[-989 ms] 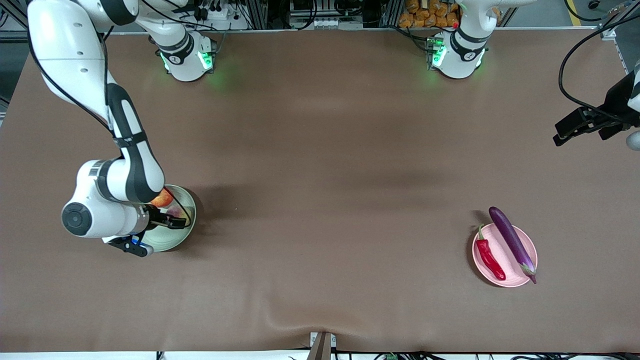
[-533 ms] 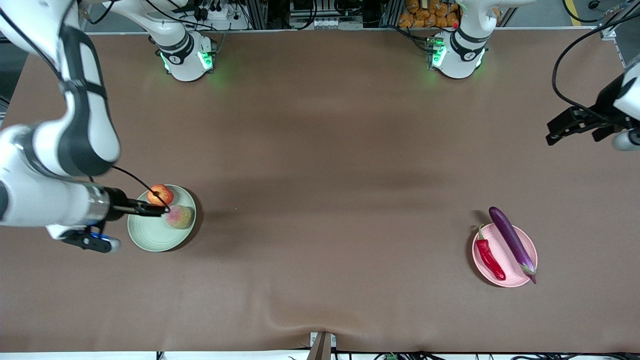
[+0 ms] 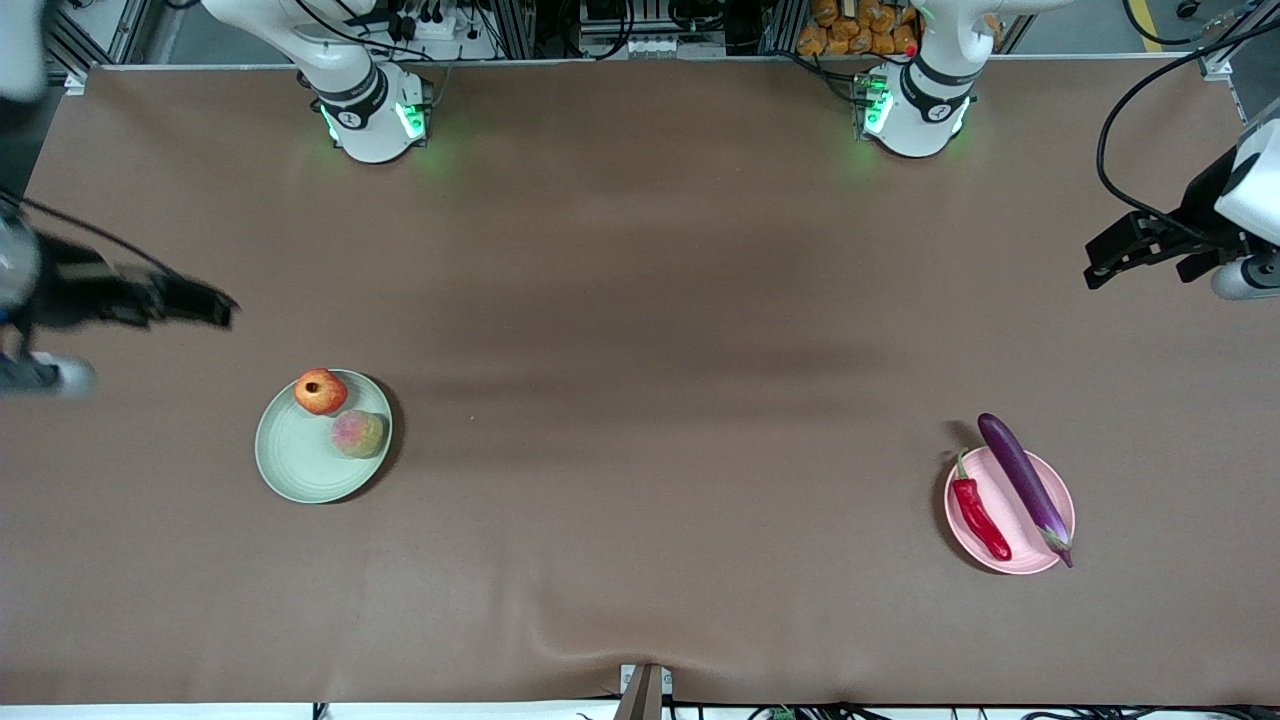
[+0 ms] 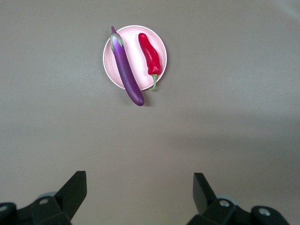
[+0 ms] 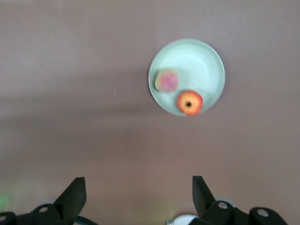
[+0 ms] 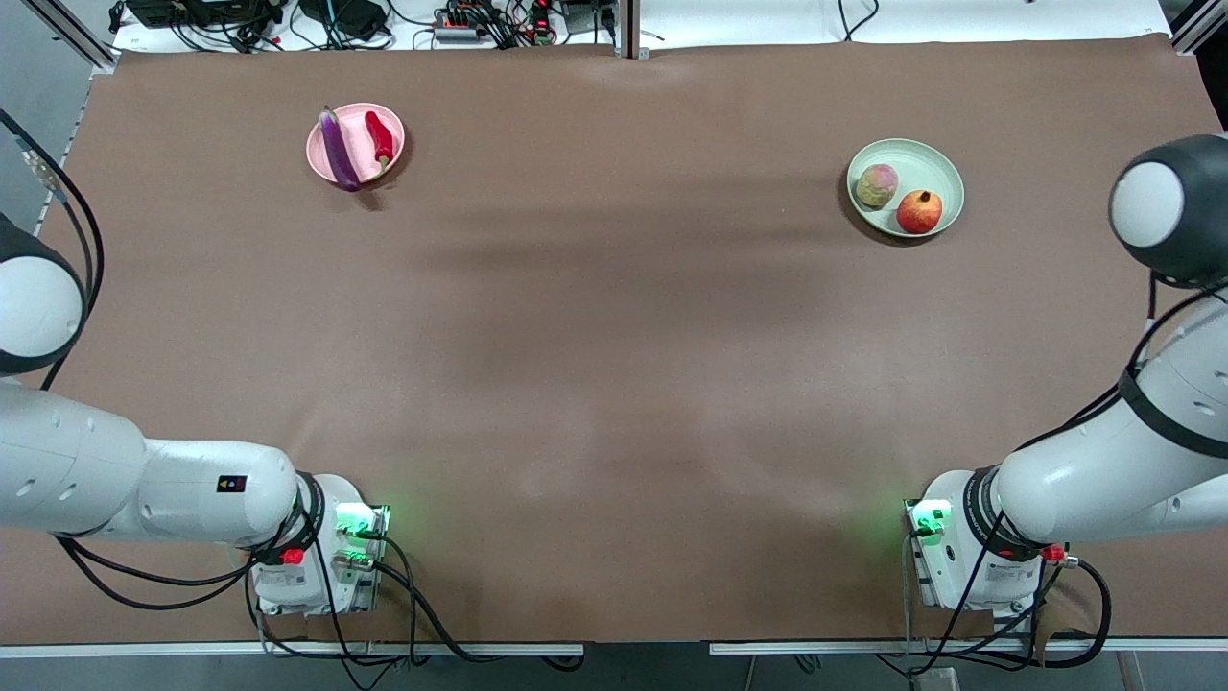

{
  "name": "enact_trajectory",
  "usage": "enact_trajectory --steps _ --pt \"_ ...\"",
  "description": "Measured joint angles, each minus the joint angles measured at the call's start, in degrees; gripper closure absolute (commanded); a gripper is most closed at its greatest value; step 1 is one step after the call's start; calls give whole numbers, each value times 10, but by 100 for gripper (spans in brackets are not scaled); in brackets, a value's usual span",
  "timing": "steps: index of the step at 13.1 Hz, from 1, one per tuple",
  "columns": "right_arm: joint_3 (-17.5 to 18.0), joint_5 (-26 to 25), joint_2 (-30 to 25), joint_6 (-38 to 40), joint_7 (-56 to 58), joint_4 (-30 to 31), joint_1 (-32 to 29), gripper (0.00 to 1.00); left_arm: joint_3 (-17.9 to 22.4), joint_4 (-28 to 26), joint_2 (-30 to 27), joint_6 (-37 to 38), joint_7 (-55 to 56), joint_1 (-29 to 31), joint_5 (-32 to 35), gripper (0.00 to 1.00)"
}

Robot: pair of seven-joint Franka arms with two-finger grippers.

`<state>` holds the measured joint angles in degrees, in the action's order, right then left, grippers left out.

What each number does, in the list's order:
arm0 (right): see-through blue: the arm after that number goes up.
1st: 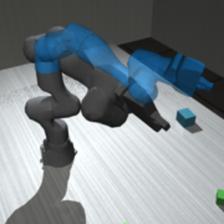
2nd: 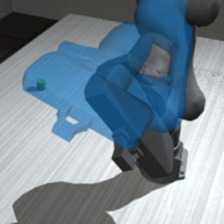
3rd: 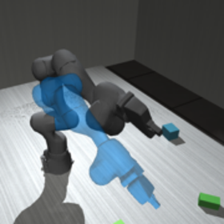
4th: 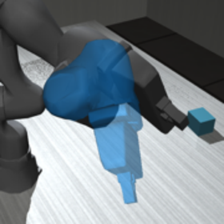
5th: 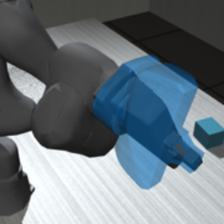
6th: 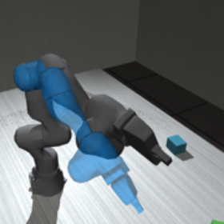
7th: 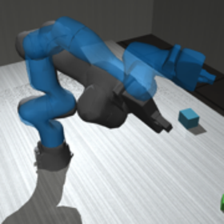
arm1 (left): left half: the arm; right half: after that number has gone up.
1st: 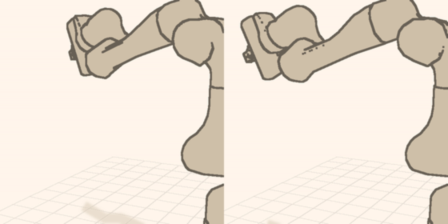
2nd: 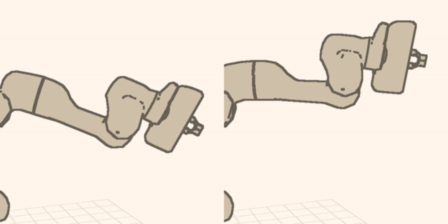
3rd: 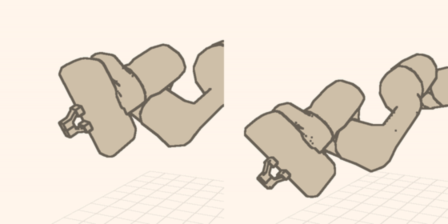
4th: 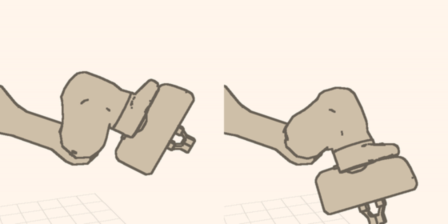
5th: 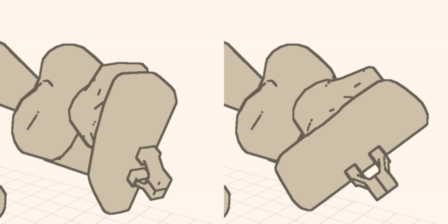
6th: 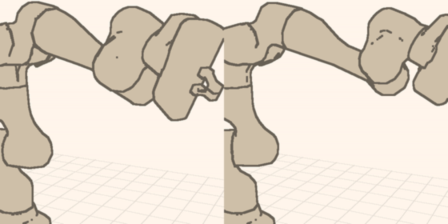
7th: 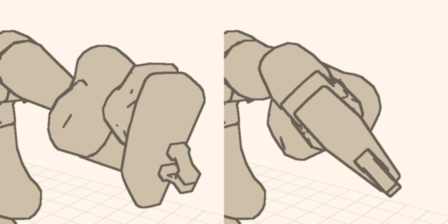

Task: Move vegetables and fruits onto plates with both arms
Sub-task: 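Release the peach on the green plate and withdraw the right gripper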

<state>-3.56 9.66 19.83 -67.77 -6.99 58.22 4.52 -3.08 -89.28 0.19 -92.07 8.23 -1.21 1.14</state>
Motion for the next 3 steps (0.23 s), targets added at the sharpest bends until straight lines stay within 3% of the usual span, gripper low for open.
enact_trajectory --steps 3 --pt "51 -22 -60 18 2 14 -45 0 1 1 -1 0 0 0 0 0"
